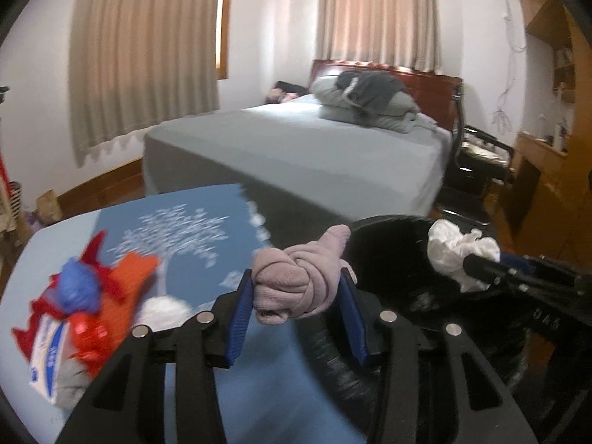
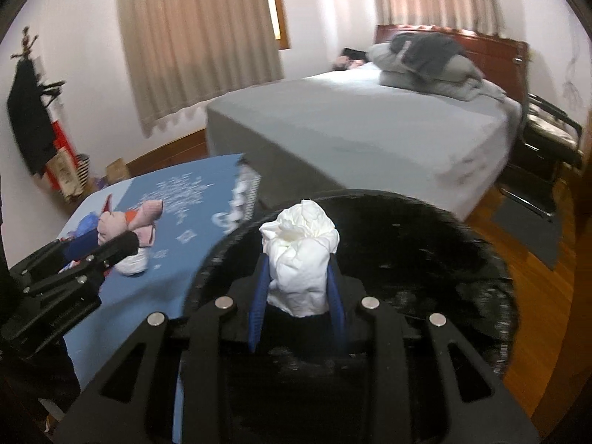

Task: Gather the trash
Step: 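Carry tissue and pink sock over the black bin and open both tools, then reach the right tool to the white tissue ball and close on it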

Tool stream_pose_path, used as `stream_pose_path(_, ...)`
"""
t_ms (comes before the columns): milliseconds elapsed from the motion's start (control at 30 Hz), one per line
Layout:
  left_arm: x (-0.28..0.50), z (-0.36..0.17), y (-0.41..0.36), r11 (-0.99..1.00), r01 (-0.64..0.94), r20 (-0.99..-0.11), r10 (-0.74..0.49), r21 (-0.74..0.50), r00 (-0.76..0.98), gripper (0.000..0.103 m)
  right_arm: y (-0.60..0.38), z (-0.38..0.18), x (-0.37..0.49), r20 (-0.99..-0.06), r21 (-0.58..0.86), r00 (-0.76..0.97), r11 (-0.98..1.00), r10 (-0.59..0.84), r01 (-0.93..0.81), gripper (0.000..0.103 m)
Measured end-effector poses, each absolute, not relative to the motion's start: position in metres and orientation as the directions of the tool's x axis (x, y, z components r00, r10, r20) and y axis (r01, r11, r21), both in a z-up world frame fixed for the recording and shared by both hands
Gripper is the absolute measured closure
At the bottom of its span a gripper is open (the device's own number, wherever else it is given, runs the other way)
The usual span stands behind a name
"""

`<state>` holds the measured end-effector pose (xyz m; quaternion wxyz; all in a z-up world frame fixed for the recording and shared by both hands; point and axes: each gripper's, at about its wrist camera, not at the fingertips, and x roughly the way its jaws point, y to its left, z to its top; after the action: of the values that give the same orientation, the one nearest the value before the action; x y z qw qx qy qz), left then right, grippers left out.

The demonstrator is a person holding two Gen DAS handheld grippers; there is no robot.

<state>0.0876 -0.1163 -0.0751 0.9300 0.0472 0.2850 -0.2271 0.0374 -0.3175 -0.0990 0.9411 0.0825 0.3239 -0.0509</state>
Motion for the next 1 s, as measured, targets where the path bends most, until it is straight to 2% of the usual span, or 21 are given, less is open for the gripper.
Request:
stream_pose_path(167,0.091,-0.077,-0.158,0.845,0.531,-0.561,-0.472,-0.066,0.68,0.055,-0.35,-0.103,0.027,-0.62,0.114,0.777,0.967,-0.111,0.229,0.069)
stream_pose_path(233,0.093,-0.079,-0.169,0.831,0.552,-0.565,-0.489,-0.07,0.665,0.052,-0.357,-0.105,0.024,-0.622,0.112,0.772,0.961,-0.129,0.252,0.064)
stream_pose_path(300,0.091,-0.08,-0.171,0.829,0.554,-0.558,-0.493,-0.07,0.667,0.042,-0.366,-0.107,0.02,-0.618,0.116,0.772,0.954,-0.15,0.278,0.052)
stream_pose_path(400,0.091,-0.078,-0.168,0.839,0.54,-0.551,-0.48,-0.061,0.683,0.035,-0.371,-0.106,0.017,-0.602,0.111,0.779,0.948,-0.175,0.299,0.025)
stream_pose_path(500,0.09,-0.075,-0.153,0.859,0.51,-0.545,-0.45,-0.048,0.708,0.028,-0.367,-0.104,0.019,-0.585,0.109,0.79,0.948,-0.183,0.3,0.012)
stream_pose_path(600,0.088,-0.073,-0.137,0.882,0.469,-0.542,-0.411,-0.035,0.733,0.02,-0.354,-0.101,0.022,-0.579,0.114,0.799,0.954,-0.162,0.276,0.008)
stream_pose_path(700,0.089,-0.072,-0.112,0.907,0.421,-0.541,-0.363,-0.019,0.759,0.017,-0.335,-0.097,0.032,-0.575,0.118,0.809,0.965,-0.125,0.233,0.008)
stream_pose_path(1000,0.088,-0.078,-0.016,0.978,0.205,-0.542,-0.149,0.045,0.827,0.016,-0.25,-0.096,0.073,-0.575,0.131,0.817,0.99,0.038,0.046,0.008)
